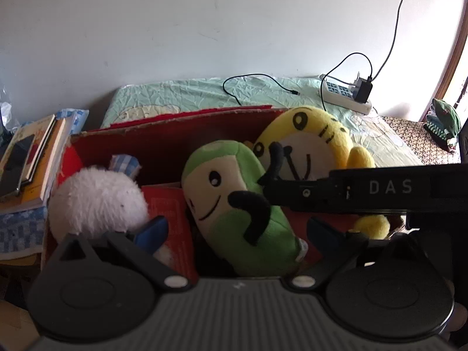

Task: Organize objects
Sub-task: 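Lower the green bean plush into the red box and open the right gripper, then move the right gripper out of the box to the pink bunny plush, then grasp the pink bunny plush with plaid bow by its body with the right gripper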

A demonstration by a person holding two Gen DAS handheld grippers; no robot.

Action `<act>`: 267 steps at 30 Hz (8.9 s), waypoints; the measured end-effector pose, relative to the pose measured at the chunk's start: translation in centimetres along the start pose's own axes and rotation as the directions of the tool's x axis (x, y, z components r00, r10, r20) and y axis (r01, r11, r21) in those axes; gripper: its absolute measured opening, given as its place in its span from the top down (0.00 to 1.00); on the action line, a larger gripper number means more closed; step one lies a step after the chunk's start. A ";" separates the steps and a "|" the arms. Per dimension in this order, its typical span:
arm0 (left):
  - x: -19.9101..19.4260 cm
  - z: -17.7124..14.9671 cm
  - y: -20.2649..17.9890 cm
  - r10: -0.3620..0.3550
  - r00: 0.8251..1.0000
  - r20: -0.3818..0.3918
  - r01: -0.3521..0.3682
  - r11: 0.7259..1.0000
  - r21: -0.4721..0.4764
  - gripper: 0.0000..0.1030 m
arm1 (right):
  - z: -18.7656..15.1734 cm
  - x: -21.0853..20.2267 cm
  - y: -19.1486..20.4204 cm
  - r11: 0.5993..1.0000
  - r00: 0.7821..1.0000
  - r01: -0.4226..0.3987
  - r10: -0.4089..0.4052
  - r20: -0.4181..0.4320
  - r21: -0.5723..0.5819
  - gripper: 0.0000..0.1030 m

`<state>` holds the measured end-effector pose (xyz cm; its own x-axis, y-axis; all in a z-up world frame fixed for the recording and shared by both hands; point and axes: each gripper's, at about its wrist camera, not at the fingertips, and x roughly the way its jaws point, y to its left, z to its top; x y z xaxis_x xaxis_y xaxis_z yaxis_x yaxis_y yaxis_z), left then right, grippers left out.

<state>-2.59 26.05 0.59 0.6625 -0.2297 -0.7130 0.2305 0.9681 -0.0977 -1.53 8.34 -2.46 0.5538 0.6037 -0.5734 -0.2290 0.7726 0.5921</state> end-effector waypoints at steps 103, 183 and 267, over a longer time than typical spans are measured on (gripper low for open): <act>-2.0 1.5 -18.8 0.275 0.962 -0.004 -0.274 0.961 0.041 0.03 | 1.1 -15.2 -13.0 0.979 0.974 -0.192 0.181 0.139 0.072 0.56; 12.1 -4.9 -22.8 0.080 0.982 -0.174 -0.087 0.996 -0.031 0.03 | 1.1 -7.3 -24.8 0.943 0.959 -0.209 0.250 -0.137 0.260 0.70; 10.9 -3.9 -20.9 -0.110 0.985 -0.134 0.082 0.977 -0.198 0.22 | 0.2 -8.3 -25.0 0.899 0.927 -0.265 0.337 -0.165 0.348 0.59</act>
<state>-2.97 3.69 -7.88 0.5314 -0.3194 -0.7846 0.1384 0.9465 -0.2916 -0.28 -16.08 -12.40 0.3037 0.8525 -0.4254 -0.0745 0.4664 0.8814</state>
